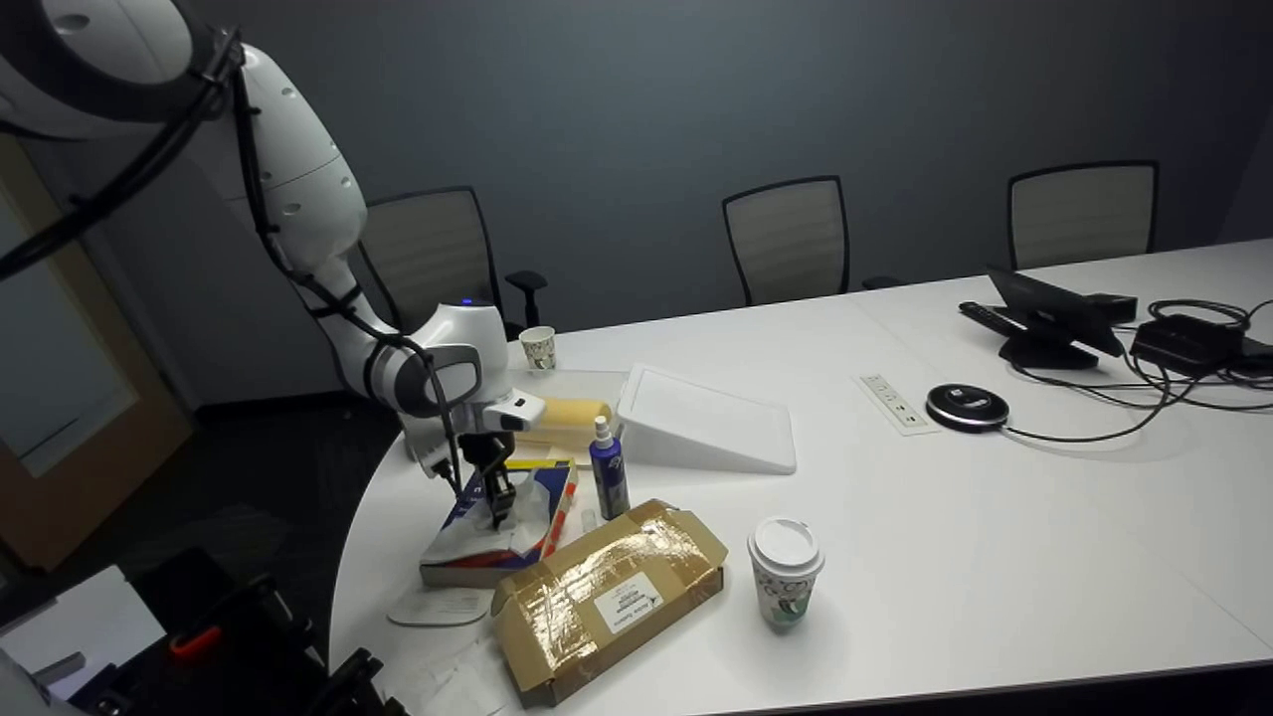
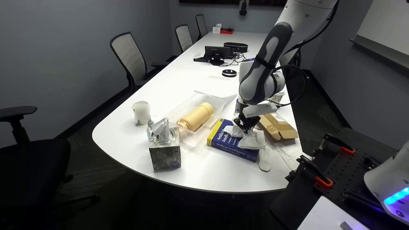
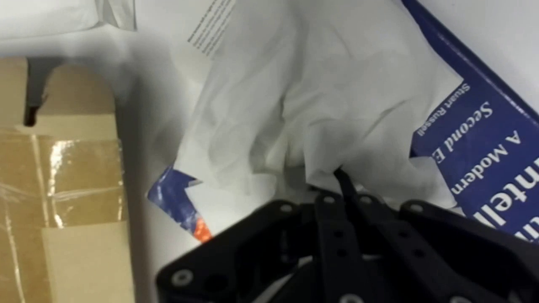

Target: Pick up the wipe and clean the top of the book

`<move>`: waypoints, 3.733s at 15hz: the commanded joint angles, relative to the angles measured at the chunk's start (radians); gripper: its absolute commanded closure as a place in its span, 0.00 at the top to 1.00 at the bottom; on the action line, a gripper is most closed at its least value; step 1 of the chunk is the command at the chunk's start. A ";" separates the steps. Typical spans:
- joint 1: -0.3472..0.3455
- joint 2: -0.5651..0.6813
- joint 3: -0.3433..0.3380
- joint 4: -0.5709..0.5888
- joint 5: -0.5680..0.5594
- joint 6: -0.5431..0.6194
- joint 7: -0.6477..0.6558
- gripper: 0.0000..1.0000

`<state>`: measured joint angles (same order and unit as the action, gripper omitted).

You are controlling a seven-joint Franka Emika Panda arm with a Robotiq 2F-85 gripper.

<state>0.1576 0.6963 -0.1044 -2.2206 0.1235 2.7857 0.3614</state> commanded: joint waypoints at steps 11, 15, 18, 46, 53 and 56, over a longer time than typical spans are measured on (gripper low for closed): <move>-0.001 -0.047 0.025 -0.068 0.009 -0.193 0.038 0.01; 0.032 -0.058 -0.060 -0.078 -0.019 -0.142 0.109 0.01; 0.068 -0.056 -0.123 -0.073 -0.052 -0.124 0.168 0.01; -0.010 -0.163 0.057 -0.149 0.062 -0.117 0.052 0.01; -0.074 -0.229 0.243 -0.166 0.138 -0.110 -0.122 0.01; -0.065 -0.203 0.308 -0.139 0.126 -0.105 -0.214 0.01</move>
<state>0.0982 0.5016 0.1473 -2.3598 0.2369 2.6888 0.2417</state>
